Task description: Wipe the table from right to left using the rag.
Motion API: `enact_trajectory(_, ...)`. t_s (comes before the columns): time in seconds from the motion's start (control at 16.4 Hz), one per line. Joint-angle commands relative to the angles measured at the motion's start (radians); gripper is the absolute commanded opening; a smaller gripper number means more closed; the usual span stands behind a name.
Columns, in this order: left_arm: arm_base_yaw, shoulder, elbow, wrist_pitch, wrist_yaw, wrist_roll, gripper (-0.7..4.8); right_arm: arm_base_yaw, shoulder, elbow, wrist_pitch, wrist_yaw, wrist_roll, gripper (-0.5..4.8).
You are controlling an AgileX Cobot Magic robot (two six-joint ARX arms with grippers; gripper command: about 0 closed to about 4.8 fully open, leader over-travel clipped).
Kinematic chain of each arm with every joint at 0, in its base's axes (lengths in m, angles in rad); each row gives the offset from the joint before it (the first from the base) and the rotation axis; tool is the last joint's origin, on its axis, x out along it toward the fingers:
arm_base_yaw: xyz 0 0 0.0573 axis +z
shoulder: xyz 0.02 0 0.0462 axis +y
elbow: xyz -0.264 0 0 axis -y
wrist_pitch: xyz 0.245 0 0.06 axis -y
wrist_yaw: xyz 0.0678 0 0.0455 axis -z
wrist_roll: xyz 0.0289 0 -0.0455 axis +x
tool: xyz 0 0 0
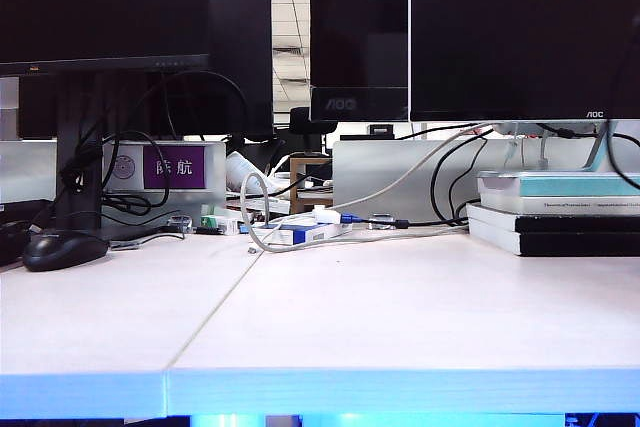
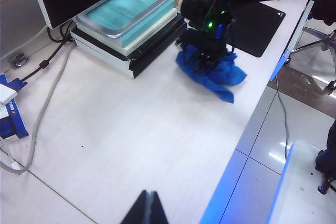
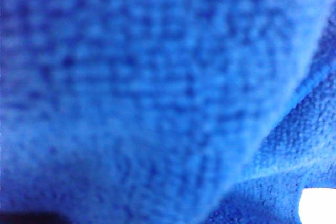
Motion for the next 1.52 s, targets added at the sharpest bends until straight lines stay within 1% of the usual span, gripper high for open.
enact_trajectory(0.06,-0.001,-0.003,0.005,0.012,0.004,-0.003,-0.05,-0.018,0.018,-0.014,-0.009,0.028,-0.003,-0.06)
enact_trajectory(0.3,-0.001,-0.003,0.005,0.011,0.004,-0.003,-0.05,-0.020,0.018,-0.014,0.005,0.014,-0.015,-0.05)
enact_trajectory(0.49,-0.001,-0.003,0.005,0.012,0.004,-0.003,-0.05,-0.008,0.018,-0.014,-0.006,-0.084,-0.014,-0.05)
enact_trajectory(0.55,-0.001,-0.003,0.005,0.012,0.004,-0.003,-0.05,0.002,0.018,-0.014,-0.012,-0.101,-0.014,-0.05)
enact_trajectory(0.79,-0.001,-0.003,0.005,0.012,0.005,-0.003,-0.05,0.072,0.018,-0.014,-0.013,-0.135,-0.014,-0.05)
enact_trajectory(0.91,-0.001,-0.003,0.005,0.011,0.005,-0.003,-0.05,0.125,0.018,-0.014,-0.014,-0.147,-0.013,-0.05)
enact_trajectory(0.97,-0.001,-0.003,0.005,0.011,0.005,-0.003,-0.05,0.141,0.018,-0.014,-0.013,-0.170,-0.012,-0.05)
enact_trajectory(1.03,-0.001,-0.003,0.005,0.011,0.005,-0.003,-0.05,0.167,0.018,-0.014,-0.007,-0.223,0.018,-0.05)
enact_trajectory(1.16,-0.001,-0.003,0.005,0.010,0.005,-0.003,-0.05,0.197,0.018,-0.014,-0.005,-0.270,0.070,-0.05)
enact_trajectory(1.52,-0.001,-0.003,0.005,0.010,0.005,-0.003,-0.05,0.293,0.018,-0.014,0.004,-0.294,0.120,-0.05)
